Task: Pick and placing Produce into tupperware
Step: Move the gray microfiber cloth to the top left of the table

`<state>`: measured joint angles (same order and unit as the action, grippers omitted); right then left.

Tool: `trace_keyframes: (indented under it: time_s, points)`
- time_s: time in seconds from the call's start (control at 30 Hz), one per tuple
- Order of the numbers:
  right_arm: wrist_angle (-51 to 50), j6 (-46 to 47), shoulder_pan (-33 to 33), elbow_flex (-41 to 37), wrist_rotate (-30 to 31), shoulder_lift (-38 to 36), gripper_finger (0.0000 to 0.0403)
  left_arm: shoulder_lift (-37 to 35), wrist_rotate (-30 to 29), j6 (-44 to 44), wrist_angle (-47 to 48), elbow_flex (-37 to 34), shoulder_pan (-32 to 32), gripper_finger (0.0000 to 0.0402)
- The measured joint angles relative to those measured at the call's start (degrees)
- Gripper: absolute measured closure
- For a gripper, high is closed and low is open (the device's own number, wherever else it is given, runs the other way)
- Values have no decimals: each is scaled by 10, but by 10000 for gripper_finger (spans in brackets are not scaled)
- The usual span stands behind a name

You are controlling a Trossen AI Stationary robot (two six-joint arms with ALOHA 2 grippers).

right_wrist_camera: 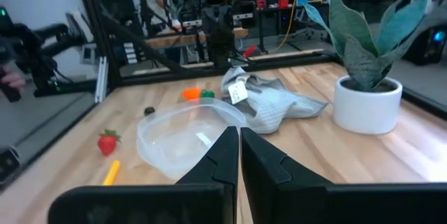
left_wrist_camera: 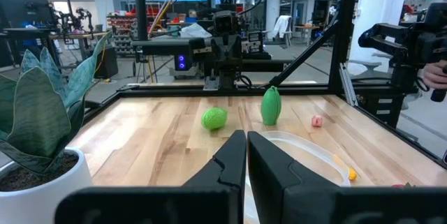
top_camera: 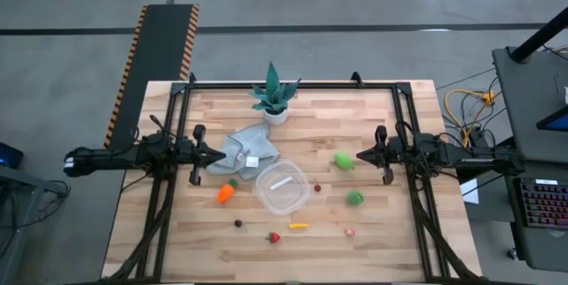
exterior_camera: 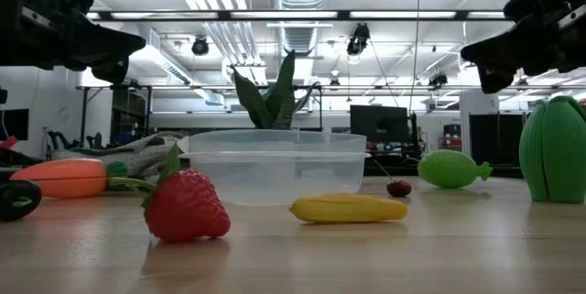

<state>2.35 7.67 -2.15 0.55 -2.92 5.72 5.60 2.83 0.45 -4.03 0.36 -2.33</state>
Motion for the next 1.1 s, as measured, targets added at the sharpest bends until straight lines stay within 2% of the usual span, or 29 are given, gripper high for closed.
trace_keyframes:
  time_s: [0.13, 0.27, 0.33, 0.43, 0.53, 0.63, 0.73, 0.87, 0.93, 1.0, 1.1]
  points:
    - [0, 7, 0, 0, 0, 0, 394, 0, 0, -1, -1, 0, 0, 402]
    - [0, -44, 0, 0, 0, 0, 394, 0, -1, 3, -29, 0, 0, 402]
    - [0, -66, 0, 0, 1, 0, 394, 0, -3, 37, -57, 0, -1, 402]
    - [2, -92, 0, 0, 4, 0, 394, 0, -44, 59, -85, 1, -1, 401]
    - [2, -101, 0, 0, 33, 0, 394, 4, -86, 87, -84, 4, -1, 391]
    - [3, -99, 0, 0, 70, 0, 394, 18, -108, 130, -93, 20, -1, 356]
    - [5, -118, 0, 0, 112, 0, 394, 44, -129, 137, -94, 37, -1, 300]
    - [34, -151, 0, 0, 155, 0, 394, 88, -208, 136, -91, 55, -1, 215]
    - [47, -157, 0, 0, 165, 0, 394, 112, -228, 135, -91, 67, -1, 182]
    - [61, -157, 0, 0, 167, 0, 394, 134, -228, 134, -91, 84, -1, 163]
    - [70, -161, 0, 0, 167, 0, 394, 168, -228, 134, -89, 118, -1, 155]
